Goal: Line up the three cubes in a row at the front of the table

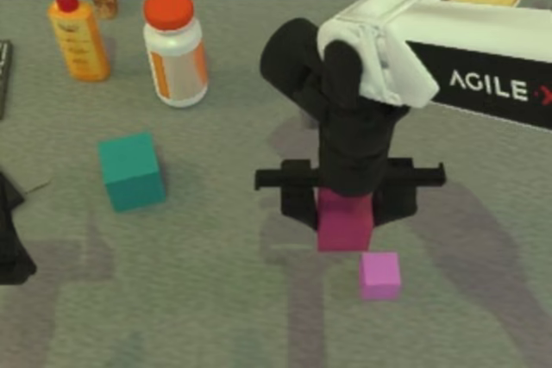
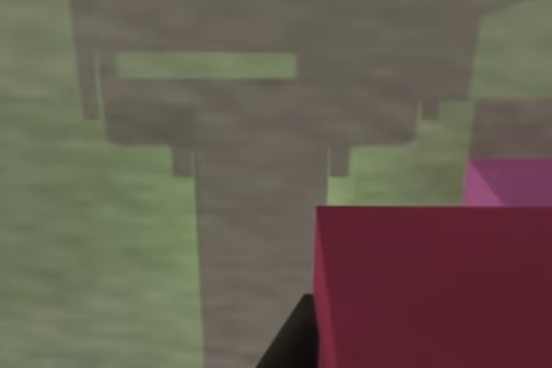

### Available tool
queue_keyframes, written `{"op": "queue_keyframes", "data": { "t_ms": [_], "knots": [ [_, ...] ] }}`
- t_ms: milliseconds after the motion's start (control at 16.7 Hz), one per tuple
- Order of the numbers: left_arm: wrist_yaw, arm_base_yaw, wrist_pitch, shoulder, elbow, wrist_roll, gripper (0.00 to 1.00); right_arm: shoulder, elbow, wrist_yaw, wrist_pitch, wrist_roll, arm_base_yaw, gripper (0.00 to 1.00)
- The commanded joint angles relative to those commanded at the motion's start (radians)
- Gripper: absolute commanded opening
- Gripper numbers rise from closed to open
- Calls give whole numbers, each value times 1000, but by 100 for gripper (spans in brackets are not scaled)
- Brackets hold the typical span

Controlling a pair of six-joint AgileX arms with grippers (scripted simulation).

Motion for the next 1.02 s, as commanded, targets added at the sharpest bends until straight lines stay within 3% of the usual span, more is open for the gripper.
{"op": "queue_keyframes", "data": {
  "t_ms": [180, 540, 1020],
  "knots": [
    [0, 0, 0, 0, 0, 0, 100, -22, -10, 3, 1, 66, 66, 0],
    [0, 0, 0, 0, 0, 0, 100, -13, -21, 1, 20, 69, 64, 0],
    [0, 0, 0, 0, 0, 0, 100, 65, -167, 3, 246, 71, 71, 0]
  ]
}}
